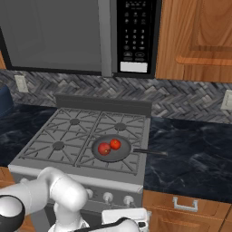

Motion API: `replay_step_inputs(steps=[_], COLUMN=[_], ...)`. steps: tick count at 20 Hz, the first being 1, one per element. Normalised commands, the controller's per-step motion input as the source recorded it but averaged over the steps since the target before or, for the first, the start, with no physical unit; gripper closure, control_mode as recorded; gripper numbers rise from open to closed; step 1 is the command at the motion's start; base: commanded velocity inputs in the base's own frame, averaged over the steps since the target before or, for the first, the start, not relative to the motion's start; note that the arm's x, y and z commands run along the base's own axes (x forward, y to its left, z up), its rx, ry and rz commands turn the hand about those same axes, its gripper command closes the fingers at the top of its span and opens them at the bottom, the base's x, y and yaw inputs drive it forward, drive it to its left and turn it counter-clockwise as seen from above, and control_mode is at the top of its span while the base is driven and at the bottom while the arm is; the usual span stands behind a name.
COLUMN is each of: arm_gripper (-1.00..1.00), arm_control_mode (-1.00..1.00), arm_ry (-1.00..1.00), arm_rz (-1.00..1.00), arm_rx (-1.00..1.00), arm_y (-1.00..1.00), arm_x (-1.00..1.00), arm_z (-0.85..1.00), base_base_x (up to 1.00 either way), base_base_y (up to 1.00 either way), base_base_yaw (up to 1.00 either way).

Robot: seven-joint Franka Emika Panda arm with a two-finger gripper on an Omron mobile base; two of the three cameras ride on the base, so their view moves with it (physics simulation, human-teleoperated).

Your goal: Place the pan on the front right burner on the stove. Then place the tomato and the onion in the pan and turn on the front right burner.

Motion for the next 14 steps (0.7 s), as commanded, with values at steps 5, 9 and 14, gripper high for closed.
replay_step_inputs(steps=[5, 9, 14], arm_gripper=[-1.00, -1.00, -1.00], arm_control_mode=[-1.00, -1.00, -1.00], arm_ry=[0.05, 0.05, 0.04], arm_rz=[0.00, 0.00, 0.00], arm_rx=[0.01, 0.02, 0.02], arm_y=[0.00, 0.00, 0.00], arm_x=[0.05, 0.06, 0.11], arm_z=[-0.14, -0.13, -0.09], base_base_x=[0.00, 0.00, 0.00], base_base_y=[0.00, 0.00, 0.00], base_base_yaw=[0.00, 0.00, 0.00])
